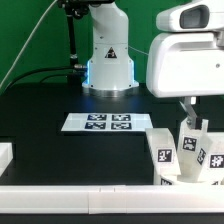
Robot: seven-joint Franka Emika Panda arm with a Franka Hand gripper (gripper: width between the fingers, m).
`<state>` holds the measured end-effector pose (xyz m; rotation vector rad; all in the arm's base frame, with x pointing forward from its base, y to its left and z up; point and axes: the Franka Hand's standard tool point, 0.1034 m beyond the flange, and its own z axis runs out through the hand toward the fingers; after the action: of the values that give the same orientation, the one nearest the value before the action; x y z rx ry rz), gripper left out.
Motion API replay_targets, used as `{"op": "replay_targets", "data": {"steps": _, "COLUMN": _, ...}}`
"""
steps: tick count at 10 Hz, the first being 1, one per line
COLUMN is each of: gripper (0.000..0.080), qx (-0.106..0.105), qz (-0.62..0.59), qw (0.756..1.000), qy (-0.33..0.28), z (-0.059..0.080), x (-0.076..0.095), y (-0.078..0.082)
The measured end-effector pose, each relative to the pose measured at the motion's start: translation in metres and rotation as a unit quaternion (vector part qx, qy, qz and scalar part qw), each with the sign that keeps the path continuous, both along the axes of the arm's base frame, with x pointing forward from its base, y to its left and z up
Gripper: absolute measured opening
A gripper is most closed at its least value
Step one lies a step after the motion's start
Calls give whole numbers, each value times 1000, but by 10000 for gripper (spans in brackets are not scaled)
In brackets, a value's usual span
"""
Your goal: Assemble stool
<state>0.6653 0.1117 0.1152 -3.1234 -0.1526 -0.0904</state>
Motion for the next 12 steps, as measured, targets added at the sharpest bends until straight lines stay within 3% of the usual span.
{"op": "replay_targets", "data": {"steps": 3, "gripper": 649, "qx": -19, "qz": 88, "qw": 996, "qy": 0, "z": -1, "x": 0, "y": -7}}
{"op": "replay_targets", "data": {"steps": 7, "gripper": 649, "qx": -9, "qz": 170, "qw": 985, "qy": 21, "z": -14, "x": 2, "y": -9}}
{"op": "replay_targets", "data": {"steps": 10, "gripper": 649, "qx": -37, "qz": 285, "qw": 958, "qy": 22, "z": -14, "x": 4, "y": -19}}
{"op": "replay_targets", "data": {"steps": 11, "gripper": 649, "qx": -61, "qz": 379, "qw": 923, "qy": 13, "z": -15, "x": 7, "y": -17}}
{"op": "replay_targets", "data": {"steps": 12, "gripper": 649, "qx": -74, "qz": 418, "qw": 905, "qy": 10, "z": -14, "x": 8, "y": -8}}
